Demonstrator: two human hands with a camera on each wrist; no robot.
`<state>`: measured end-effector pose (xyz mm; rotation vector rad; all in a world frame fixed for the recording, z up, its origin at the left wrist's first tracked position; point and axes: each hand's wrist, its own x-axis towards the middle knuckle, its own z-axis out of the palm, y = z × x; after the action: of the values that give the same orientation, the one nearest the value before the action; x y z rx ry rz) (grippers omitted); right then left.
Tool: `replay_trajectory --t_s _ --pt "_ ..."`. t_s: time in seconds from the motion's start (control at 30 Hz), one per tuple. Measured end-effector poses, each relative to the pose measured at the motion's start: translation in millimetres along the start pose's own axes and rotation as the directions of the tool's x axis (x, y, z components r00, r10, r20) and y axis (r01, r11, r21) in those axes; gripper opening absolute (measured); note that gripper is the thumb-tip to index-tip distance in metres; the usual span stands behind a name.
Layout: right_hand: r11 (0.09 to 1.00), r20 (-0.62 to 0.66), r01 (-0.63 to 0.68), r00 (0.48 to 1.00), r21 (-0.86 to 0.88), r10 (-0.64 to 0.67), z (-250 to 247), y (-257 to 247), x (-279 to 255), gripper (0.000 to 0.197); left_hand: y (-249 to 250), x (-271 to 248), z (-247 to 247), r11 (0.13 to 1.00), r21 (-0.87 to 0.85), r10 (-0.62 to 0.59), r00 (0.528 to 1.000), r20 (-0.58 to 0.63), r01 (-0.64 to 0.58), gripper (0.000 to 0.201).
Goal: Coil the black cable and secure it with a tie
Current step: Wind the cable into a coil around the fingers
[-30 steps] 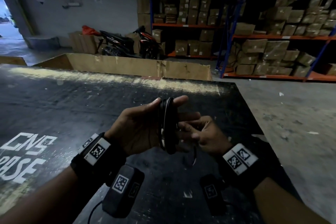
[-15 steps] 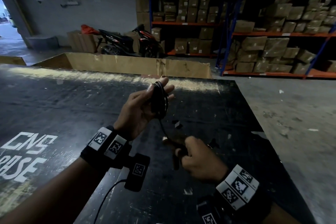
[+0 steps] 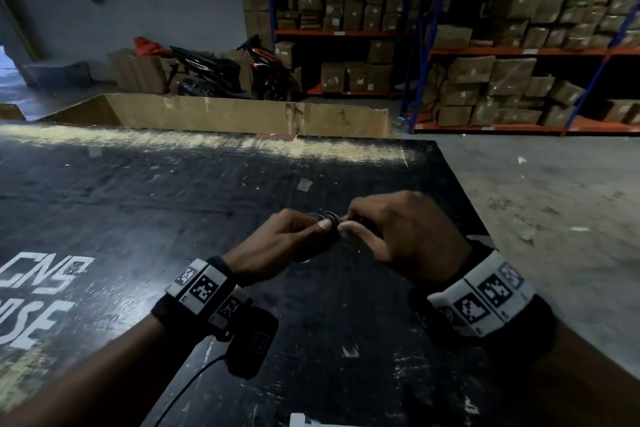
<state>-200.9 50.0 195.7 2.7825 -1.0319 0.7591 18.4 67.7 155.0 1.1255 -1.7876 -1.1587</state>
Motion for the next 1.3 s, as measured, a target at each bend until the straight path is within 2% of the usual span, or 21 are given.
replay_trajectory --t_s 0.07,0.13,0.2,0.27,0.33,0.43,0.53,0.63,0.73,0.8,0.9,0.93,1.03,1.13,1.23,1.3 --pt "0.990 -0.003 -0.032 0.999 0.136 0.033 -1 8 4 0.028 4 -2 3 0.999 -0.039 -0.021 0.999 0.043 0.023 0.058" --pt "0.929 -0.030 -0.114 0.991 0.352 0.133 -3 20 10 0.027 4 -5 5 0.998 -0.049 -0.036 0.993 0.112 0.042 0.055" --pt "0.877 -0.008 -0.174 0.980 0.448 0.198 -9 30 12 0.028 7 -9 7 0.996 -0.067 -0.052 0.982 0.181 0.065 0.050" --pt "0.866 0.051 -0.195 0.980 0.461 0.194 -9 35 10 0.027 10 -13 10 0.987 -0.131 -0.067 0.973 0.219 0.097 0.043" --pt "0.865 0.057 -0.193 0.981 0.463 0.188 -5 32 7 0.026 9 -13 12 0.966 -0.218 -0.089 0.972 0.217 0.137 0.048" --pt "0.814 -0.040 -0.173 0.971 0.554 0.234 0 25 2 0.026 4 -8 11 0.927 -0.330 -0.128 0.978 0.166 0.178 0.065" --pt "0.755 -0.108 -0.177 0.944 0.632 0.312 5 21 -4 0.025 -1 0 6 0.855 -0.486 -0.174 0.983 0.065 0.184 0.065" --pt "0.792 -0.114 -0.164 0.953 0.588 0.281 15 17 -10 0.017 -3 6 1 0.771 -0.614 -0.191 0.981 0.026 0.167 0.052" --pt "0.872 -0.030 -0.146 0.983 0.467 0.181 28 18 -16 0.027 0 9 4 0.752 -0.635 -0.193 0.980 0.041 0.174 0.051" --pt "0.812 0.037 -0.176 0.982 0.556 0.188 31 23 -14 0.028 0 9 6 0.745 -0.641 -0.193 0.980 0.056 0.184 0.046" --pt "0.595 0.083 -0.201 0.972 0.778 0.220 22 35 -12 0.018 -2 7 1 0.772 -0.604 -0.193 0.978 0.077 0.200 0.045" --pt "0.550 0.092 -0.197 0.973 0.812 0.213 17 38 -10 0.014 -4 6 -2 0.787 -0.577 -0.196 0.975 0.100 0.218 0.049" --pt "0.502 0.100 -0.180 0.978 0.846 0.181 8 42 -3 0.010 -7 1 -5 0.810 -0.506 -0.203 0.951 0.234 0.297 0.053" --pt "0.485 0.032 -0.126 0.980 0.866 0.198 12 39 6 0.010 -2 -2 0 0.804 -0.485 -0.178 0.917 0.356 0.344 0.057" --pt "0.427 -0.002 -0.116 0.964 0.897 0.265 25 39 12 0.015 1 -2 2 0.744 -0.572 -0.087 0.898 0.431 0.346 0.056" --pt "0.385 0.024 -0.147 0.951 0.911 0.307 37 40 11 0.019 -1 -1 0 0.694 -0.637 -0.039 0.901 0.432 0.335 0.054"
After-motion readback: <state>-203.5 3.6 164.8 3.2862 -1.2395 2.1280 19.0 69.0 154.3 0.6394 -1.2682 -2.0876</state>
